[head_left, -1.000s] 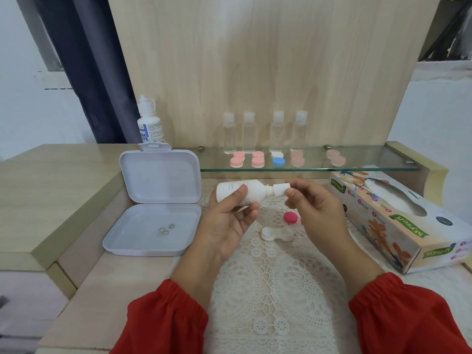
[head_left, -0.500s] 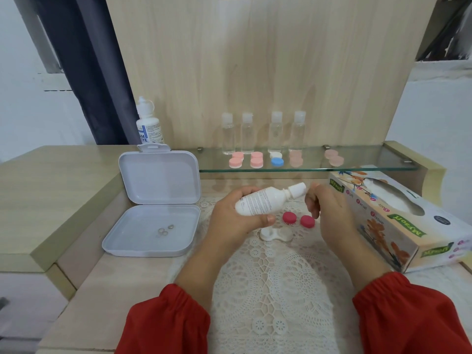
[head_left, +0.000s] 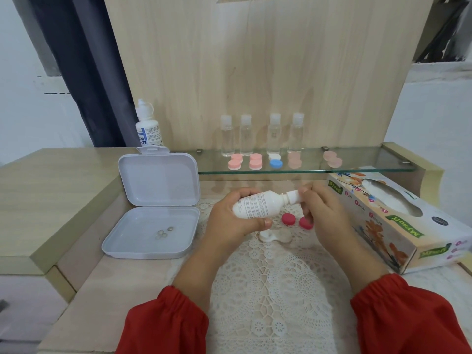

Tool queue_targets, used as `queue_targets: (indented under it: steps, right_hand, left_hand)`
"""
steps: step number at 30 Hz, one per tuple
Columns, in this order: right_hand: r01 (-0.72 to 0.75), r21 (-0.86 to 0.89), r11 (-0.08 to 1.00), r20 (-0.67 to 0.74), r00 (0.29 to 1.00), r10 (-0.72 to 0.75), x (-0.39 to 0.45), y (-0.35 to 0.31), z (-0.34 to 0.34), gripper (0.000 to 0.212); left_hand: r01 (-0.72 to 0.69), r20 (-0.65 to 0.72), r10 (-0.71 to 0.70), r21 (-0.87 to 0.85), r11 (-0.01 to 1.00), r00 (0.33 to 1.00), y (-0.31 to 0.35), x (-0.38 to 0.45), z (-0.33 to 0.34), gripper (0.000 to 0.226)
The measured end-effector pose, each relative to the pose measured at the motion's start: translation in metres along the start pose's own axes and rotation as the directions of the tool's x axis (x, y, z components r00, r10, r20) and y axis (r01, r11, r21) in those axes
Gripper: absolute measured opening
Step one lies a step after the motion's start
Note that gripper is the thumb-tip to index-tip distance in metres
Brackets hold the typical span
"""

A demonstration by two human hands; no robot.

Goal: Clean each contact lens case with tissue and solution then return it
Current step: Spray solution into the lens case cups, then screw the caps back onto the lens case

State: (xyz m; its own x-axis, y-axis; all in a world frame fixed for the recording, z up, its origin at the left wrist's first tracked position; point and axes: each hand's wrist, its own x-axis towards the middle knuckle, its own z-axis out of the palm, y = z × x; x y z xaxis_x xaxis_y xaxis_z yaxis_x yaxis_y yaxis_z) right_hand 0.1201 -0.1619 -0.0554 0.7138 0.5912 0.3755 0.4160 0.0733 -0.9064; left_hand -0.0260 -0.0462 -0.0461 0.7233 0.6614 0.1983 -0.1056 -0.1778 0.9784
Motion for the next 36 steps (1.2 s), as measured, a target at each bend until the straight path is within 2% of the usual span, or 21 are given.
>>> queue_targets:
  steps: [2,7,10,12,15,17,20,25,28,32,36]
  right_hand:
    - [-0.011,-0.029,1.000,-0.028,1.000,0.010,0.000,0.002,0.000,0.038]
    - [0.023,-0.026,0.999,-0.007,1.000,-0.024,0.000,-0.002,0.000,0.022]
    - [0.039,-0.067,0.997,-0.028,0.999,-0.041,-0.001,0.001,0.001,0.030]
    - [0.032,-0.082,0.996,-0.040,0.999,-0.035,-0.001,0.002,0.001,0.035]
    - [0.002,-0.046,0.999,-0.056,0.998,-0.005,0.000,0.001,0.001,0.047]
    - [-0.029,-0.046,0.999,-0.028,0.999,0.028,-0.002,0.000,0.000,0.052]
    - [-0.081,-0.101,0.992,0.030,0.996,0.084,-0.005,-0.003,-0.004,0.046]
    - [-0.087,-0.302,0.949,0.129,0.983,0.131,-0.015,-0.003,-0.012,0.011]
    - [-0.037,-0.479,0.877,0.208,0.966,0.155,-0.019,-0.002,-0.010,0.023]
    - [0.056,-0.618,0.785,0.310,0.934,0.178,-0.018,0.001,-0.004,0.044]
    - [0.055,-0.627,0.777,0.309,0.933,0.183,-0.018,0.001,-0.003,0.025]
  left_hand:
    - [-0.001,0.003,0.001,0.000,1.000,1.000,0.000,0.000,0.000,0.054]
    - [-0.034,-0.004,0.034,0.038,0.999,0.999,0.001,-0.001,0.000,0.054]
    - [-0.135,-0.020,0.143,0.222,0.966,0.989,-0.007,0.000,0.002,0.054]
    - [-0.191,-0.006,0.209,0.379,0.906,0.978,-0.013,0.002,0.003,0.054]
    - [-0.191,-0.022,0.238,0.526,0.829,0.971,-0.020,0.003,0.003,0.053]
    - [-0.164,-0.073,0.237,0.530,0.832,0.969,-0.022,0.005,0.002,0.051]
    - [-0.075,-0.203,0.186,0.457,0.886,0.961,-0.025,0.011,-0.003,0.046]
    - [0.009,-0.306,0.123,0.397,0.918,0.944,-0.026,0.016,-0.007,0.040]
    - [0.044,-0.336,0.120,0.442,0.896,0.934,-0.027,0.017,-0.007,0.040]
    - [0.095,-0.380,0.085,0.431,0.897,0.921,-0.030,0.018,-0.009,0.042]
    - [0.101,-0.369,0.077,0.439,0.893,0.926,-0.028,0.018,-0.007,0.048]
